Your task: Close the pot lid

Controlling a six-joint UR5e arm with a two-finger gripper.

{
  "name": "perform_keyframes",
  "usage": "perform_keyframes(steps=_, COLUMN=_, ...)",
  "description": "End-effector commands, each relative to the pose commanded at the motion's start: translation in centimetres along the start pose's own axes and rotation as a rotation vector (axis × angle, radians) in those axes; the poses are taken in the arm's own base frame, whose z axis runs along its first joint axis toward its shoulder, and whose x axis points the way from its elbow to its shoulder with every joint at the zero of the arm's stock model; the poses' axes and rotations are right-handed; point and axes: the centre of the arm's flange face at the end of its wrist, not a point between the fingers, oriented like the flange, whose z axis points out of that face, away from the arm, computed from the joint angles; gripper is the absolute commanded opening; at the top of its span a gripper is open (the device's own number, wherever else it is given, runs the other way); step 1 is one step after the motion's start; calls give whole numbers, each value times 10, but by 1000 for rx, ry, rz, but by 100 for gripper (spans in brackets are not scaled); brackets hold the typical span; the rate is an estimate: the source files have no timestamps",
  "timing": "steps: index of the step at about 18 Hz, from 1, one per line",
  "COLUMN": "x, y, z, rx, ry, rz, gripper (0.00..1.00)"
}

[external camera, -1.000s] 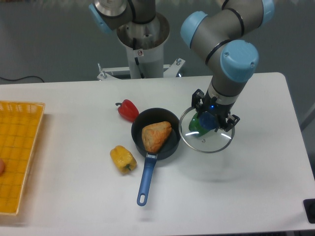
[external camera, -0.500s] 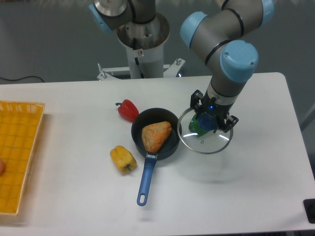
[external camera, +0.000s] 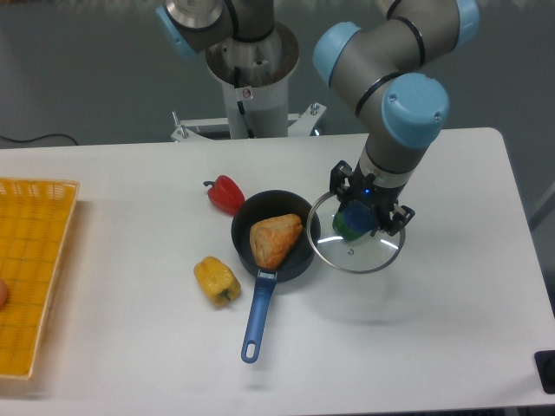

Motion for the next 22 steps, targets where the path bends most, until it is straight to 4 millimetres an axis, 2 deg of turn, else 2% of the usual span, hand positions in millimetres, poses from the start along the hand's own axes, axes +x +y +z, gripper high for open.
perform_keyframes(steps=3, x=10, y=-11, z=-2, rx=-1, ry=-2, rz=-3, gripper=45)
perform_keyframes(steps=5, x=17, y=-14, z=3, rx=-4, ry=6, rz=-13, gripper=45)
perform_keyframes(steps=9, x=36, y=-35, z=8, rx=-21, ry=8, rz=-10, gripper=45)
perform_keyframes(steps=13, x=52, y=-46, z=18, rx=-39, ry=15, rz=3, gripper=45)
perform_keyframes(steps=17, x=67, y=-38, z=39, rx=-69, ry=-32, rz=6, gripper=46)
perform_keyframes(steps=20, x=72, y=-38, z=43, rx=-71, ry=-39, rz=8, gripper=46)
perform_keyframes(steps=22, x=81, y=-47, z=45, rx=-71, ry=-38, rz=6, gripper=46)
